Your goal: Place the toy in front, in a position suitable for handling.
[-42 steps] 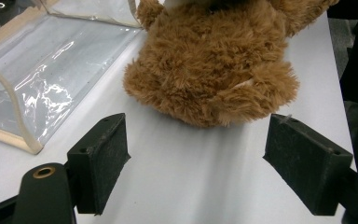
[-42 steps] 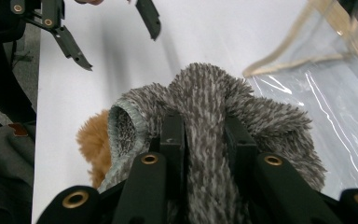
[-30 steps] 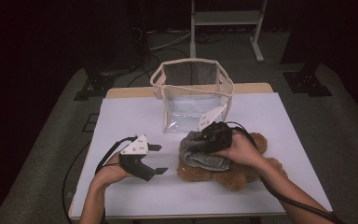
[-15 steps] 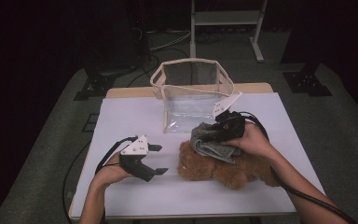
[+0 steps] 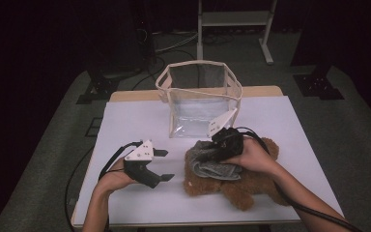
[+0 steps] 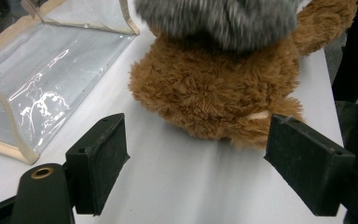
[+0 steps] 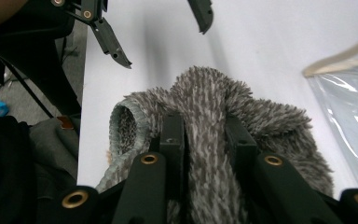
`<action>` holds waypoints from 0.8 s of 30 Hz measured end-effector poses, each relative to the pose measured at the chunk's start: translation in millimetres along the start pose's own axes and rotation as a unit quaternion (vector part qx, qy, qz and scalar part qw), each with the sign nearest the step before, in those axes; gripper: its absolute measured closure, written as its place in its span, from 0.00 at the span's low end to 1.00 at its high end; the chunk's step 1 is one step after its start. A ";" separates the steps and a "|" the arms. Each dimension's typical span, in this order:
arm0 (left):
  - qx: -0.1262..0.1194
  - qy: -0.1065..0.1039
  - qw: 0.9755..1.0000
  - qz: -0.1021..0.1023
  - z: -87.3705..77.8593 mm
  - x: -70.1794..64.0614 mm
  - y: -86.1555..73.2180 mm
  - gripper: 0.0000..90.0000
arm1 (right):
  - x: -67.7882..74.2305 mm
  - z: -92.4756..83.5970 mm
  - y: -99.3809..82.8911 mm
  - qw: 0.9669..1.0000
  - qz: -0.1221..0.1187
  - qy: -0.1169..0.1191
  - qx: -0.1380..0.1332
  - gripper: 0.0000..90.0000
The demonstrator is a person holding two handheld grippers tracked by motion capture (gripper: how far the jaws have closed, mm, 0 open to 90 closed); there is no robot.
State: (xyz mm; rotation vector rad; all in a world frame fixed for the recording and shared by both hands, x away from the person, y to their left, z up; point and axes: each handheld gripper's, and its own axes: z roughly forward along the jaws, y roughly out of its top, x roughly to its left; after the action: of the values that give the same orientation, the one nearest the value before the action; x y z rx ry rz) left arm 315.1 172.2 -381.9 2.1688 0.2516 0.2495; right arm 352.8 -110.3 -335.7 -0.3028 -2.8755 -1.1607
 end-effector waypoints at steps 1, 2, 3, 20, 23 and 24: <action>0.000 0.000 1.000 0.000 -0.1 0.1 -0.1 0.22 | 0.1 5.6 2.2 1.000 -0.004 0.002 0.006 0.81; 0.000 0.000 1.000 0.000 -0.1 0.1 -0.1 0.22 | 0.1 5.6 2.2 1.000 -0.004 0.002 0.006 0.81; 0.001 -0.001 1.000 0.000 -0.2 0.2 -0.6 0.22 | 1.0 18.4 5.8 1.000 -0.012 0.008 0.019 0.81; 0.000 -0.002 1.000 -0.002 -0.9 -0.5 -0.7 0.22 | -8.3 -53.4 -13.4 0.998 0.018 -0.040 -0.055 0.81; 0.000 -0.001 1.000 -0.003 -1.0 -0.2 -1.0 0.22 | -7.9 -64.3 -19.7 0.997 0.021 -0.052 -0.056 0.81; 0.000 -0.001 1.000 -0.004 -0.9 0.2 -0.9 0.22 | -8.2 -70.9 -27.5 0.997 0.025 -0.062 -0.049 0.81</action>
State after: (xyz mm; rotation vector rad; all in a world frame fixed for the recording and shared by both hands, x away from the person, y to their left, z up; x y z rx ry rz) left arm 314.9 173.5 -382.2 2.1666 0.2604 0.2429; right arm 352.2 -180.0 -304.1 -0.4641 -2.8996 -1.3227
